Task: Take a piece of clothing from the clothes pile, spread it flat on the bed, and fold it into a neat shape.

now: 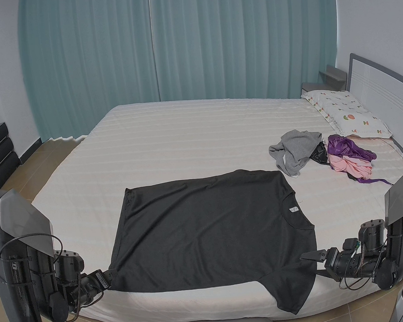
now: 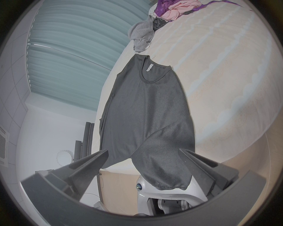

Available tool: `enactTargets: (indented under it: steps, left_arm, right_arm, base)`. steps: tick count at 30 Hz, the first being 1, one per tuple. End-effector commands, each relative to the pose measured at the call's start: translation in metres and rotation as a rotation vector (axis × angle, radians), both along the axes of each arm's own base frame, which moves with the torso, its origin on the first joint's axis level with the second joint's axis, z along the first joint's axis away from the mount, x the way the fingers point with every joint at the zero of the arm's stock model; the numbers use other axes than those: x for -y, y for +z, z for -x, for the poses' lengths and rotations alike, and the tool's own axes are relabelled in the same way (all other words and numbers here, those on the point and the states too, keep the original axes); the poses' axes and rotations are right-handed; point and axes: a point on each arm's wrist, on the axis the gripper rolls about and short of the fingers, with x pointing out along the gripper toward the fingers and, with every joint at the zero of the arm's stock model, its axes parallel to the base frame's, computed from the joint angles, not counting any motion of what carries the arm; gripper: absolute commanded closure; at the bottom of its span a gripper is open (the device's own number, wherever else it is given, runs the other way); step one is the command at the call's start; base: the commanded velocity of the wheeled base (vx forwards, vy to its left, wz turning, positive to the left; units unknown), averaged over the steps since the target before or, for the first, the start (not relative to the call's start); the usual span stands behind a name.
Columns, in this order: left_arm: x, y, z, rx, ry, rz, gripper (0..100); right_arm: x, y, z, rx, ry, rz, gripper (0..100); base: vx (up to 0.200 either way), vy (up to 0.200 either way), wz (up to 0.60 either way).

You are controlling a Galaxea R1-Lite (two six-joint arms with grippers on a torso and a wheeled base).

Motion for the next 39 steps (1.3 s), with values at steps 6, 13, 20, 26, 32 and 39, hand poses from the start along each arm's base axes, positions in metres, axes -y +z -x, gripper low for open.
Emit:
enactTargets:
  steps: [6,13,20,26,32,39]
  left_arm:
    - [-0.006,0.001,0.000,0.005,0.033,0.048,0]
    - [-0.007,0.001,0.000,0.005,0.027,0.063,0]
    - [-0.006,0.002,-0.001,0.011,0.027,0.065,0]
    - [-0.003,0.004,-0.007,0.042,0.071,0.128,0]
    - [0.004,0.005,-0.007,0.044,0.045,0.137,0]
    - [0.007,0.013,-0.018,0.117,0.033,0.145,0]
  right_arm:
    - [0.001,0.003,0.003,0.008,-0.003,-0.001,0]
    - [0.001,0.003,0.003,0.009,-0.007,0.002,0]
    - [0.001,0.003,0.003,0.011,-0.009,0.005,0]
    - [0.002,0.008,0.002,0.034,-0.015,0.003,0]
    - [0.002,0.011,0.002,0.048,-0.014,0.000,0]
    - [0.001,0.011,0.002,0.046,-0.011,-0.001,0]
  base:
    - [0.000,0.067,0.00]
    - [0.000,0.200,0.00]
    - [0.000,0.086,0.00]
    - [0.033,0.000,0.00]
    - [0.200,0.000,0.00]
    - [0.057,0.000,0.00]
